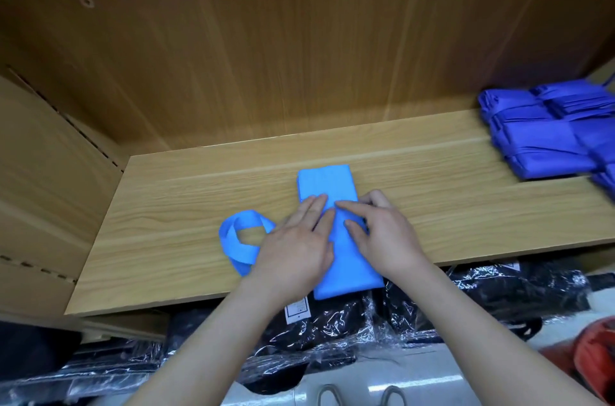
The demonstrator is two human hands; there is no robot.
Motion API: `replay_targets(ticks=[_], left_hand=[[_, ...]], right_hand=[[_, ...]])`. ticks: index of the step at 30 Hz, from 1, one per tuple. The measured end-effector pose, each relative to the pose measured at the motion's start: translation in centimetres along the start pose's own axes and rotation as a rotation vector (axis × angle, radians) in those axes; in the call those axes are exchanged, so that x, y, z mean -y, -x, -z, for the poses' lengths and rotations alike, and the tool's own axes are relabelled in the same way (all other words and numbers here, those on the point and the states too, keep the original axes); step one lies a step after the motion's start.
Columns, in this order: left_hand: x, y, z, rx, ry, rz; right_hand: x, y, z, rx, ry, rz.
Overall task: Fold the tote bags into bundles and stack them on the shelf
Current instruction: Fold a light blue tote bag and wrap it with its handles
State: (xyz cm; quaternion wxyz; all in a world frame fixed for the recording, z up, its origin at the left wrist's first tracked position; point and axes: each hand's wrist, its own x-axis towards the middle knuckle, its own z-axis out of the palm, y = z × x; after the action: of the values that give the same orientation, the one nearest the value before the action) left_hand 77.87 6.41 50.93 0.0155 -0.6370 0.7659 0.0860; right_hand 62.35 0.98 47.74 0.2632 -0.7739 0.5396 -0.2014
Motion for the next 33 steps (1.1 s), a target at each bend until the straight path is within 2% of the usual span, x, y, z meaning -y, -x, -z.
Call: replay_targets(ticks=[2,7,11,14,17,20,22,24,27,30,33], left_hand=[[0.8,0.0,-0.8,0.106,0.024,-0.008],[0.8,0.1,-1.1,0.101,0.118,-0.051],[1.0,0.5,-2.1,0.021,0.221,-0.105],[1.6,1.0,-2.8,-0.093,0.357,-0.150],[1.7,1.6,-3.6,-0.281,0.629,-0.069],[1.8,1.3,-2.9,-0.482,0.962,0.215],[2.0,0.7,-1.4,-0.433,1.291,0.347],[2.1,0.0,0.2,-0.360,1.530,0.356],[2.1,-0.9,2.8,-0.466,1.409,0.274],[2.0,-1.2,5.5,-0.550,1.398,0.215],[1.2,-1.1,6.5,-0.560,1.345,0.194]], right_hand=[[-0.4,0.0,0.2,0.007,-0.038,-0.014],[0.4,-1.5,1.0,0.002,-0.155,-0.205],[1.4,-3.8,1.5,0.098,-0.099,-0.262],[1.5,-4.5,2.3,0.213,-0.279,-0.334],[1.2,-4.2,2.4,0.247,-0.515,-0.317],[1.6,-3.1,2.5,0.259,-0.780,-0.286],[1.7,-2.7,2.7,0.247,-0.870,-0.254],[2.3,-2.5,3.3,0.239,-0.896,-0.208],[4.2,-2.6,5.4,0.201,-0.806,-0.082],[6.0,-2.7,8.2,0.197,-0.772,0.042],[6.5,-3.0,9.0,0.123,-0.830,0.052]])
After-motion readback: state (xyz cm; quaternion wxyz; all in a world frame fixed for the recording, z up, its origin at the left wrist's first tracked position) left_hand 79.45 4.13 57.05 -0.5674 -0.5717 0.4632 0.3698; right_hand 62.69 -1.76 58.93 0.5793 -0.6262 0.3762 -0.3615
